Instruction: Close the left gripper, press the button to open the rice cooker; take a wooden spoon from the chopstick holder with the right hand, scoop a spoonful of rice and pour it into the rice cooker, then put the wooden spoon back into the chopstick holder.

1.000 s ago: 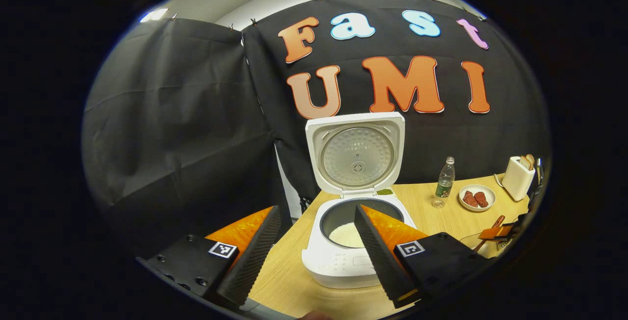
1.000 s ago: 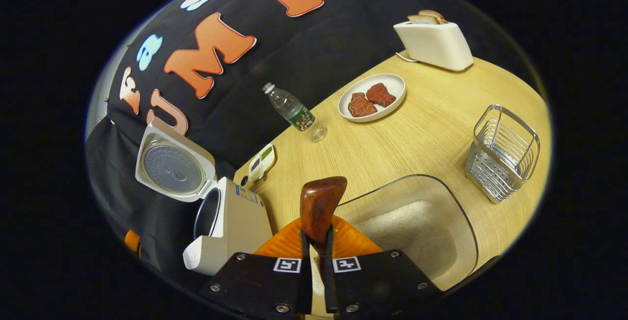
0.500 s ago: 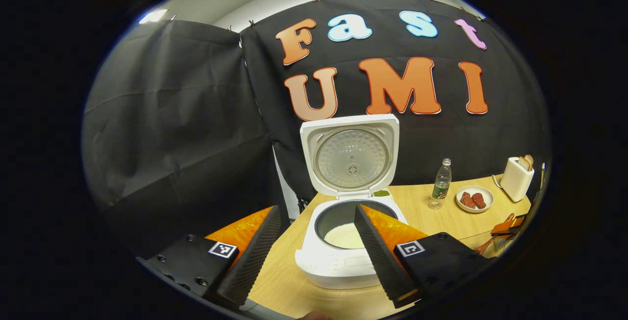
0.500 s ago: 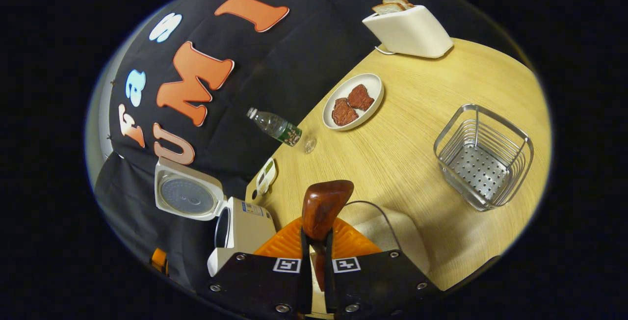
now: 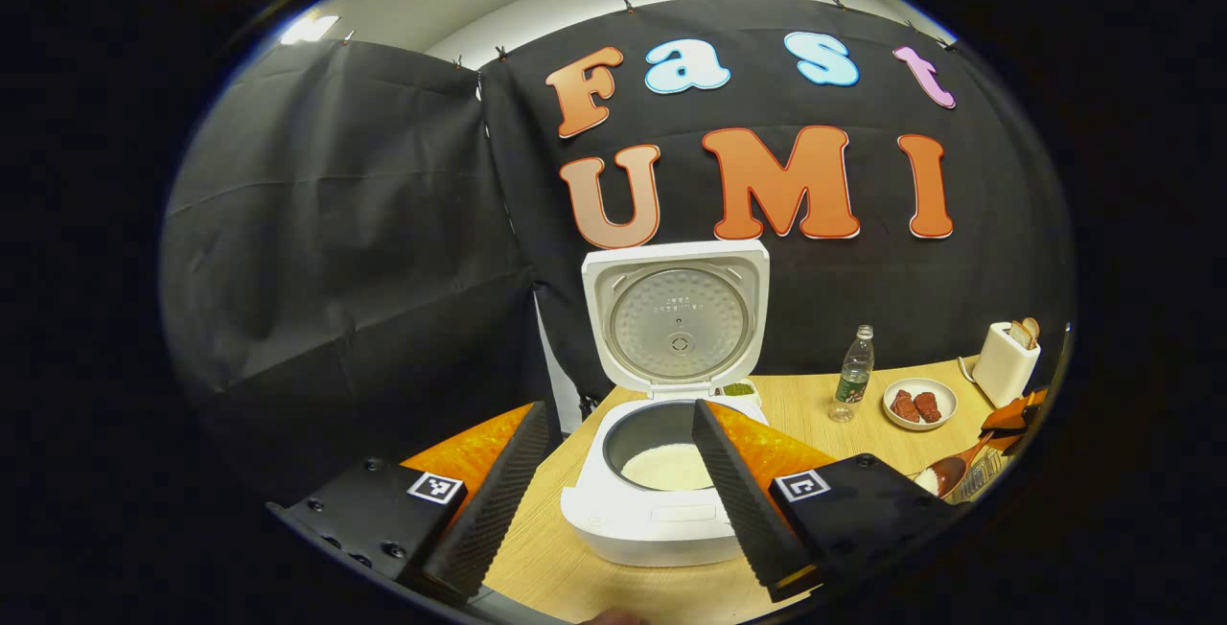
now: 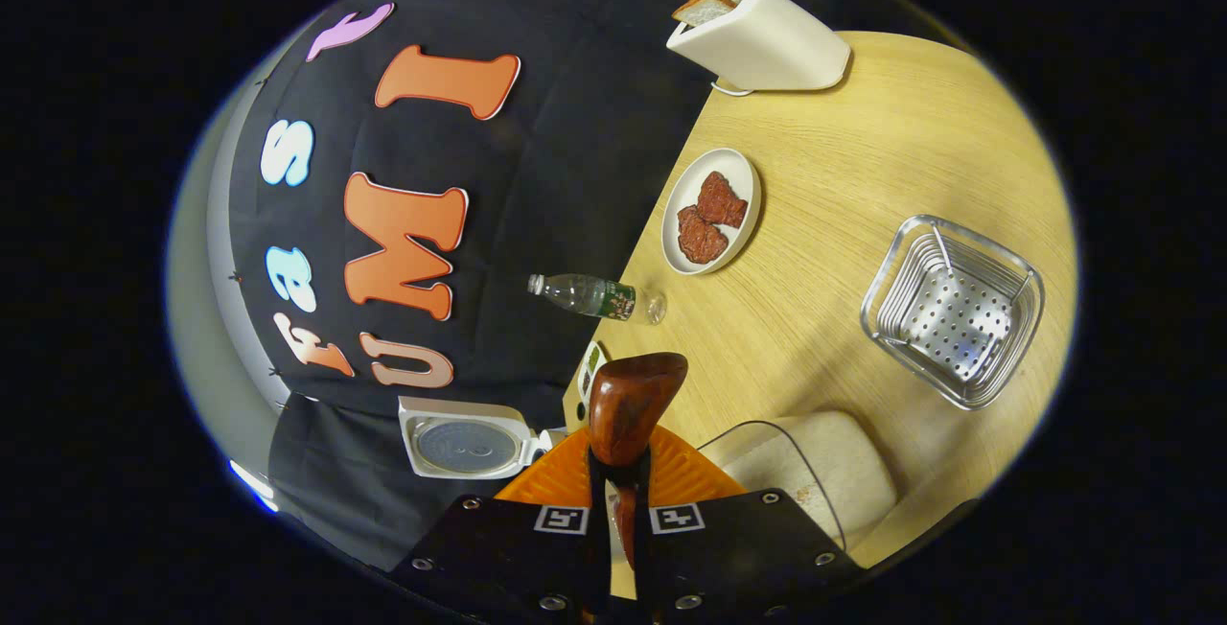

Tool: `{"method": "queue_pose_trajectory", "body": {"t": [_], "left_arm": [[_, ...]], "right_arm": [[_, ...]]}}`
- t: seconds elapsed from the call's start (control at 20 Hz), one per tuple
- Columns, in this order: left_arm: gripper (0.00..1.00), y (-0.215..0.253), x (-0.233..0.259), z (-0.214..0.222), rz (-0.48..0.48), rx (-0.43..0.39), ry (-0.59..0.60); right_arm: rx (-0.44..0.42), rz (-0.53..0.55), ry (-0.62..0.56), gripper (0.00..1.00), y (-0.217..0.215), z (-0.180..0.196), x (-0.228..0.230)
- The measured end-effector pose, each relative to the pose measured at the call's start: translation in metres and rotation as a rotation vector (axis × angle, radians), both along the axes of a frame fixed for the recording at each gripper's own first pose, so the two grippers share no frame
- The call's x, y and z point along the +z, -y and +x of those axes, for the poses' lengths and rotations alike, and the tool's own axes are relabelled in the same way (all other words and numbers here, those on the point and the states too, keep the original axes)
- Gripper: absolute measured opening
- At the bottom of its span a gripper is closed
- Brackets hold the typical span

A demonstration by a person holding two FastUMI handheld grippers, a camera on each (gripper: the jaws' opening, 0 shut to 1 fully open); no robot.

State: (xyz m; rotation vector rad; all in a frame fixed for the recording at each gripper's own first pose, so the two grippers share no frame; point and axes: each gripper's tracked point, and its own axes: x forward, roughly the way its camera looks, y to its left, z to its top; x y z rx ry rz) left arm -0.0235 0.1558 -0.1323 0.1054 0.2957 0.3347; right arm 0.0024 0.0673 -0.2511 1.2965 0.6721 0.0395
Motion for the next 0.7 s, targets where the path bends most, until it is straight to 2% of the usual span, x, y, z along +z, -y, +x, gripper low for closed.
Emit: {"method": "queue_pose_trajectory", "body": {"t": [0.4, 0.7], "left_arm": [[1.00, -0.026, 0.009, -0.021, -0.013, 0.068, 0.033], [1.00, -0.060, 0.024, -0.037, -0.017, 0.116, 0.082]], "right_arm": [[0.058, 0.261, 0.052, 0.09, -0.061, 0.032, 0.071], [0.140, 0.351, 0.103, 0.09, -0.129, 0.072, 0.112]]}}
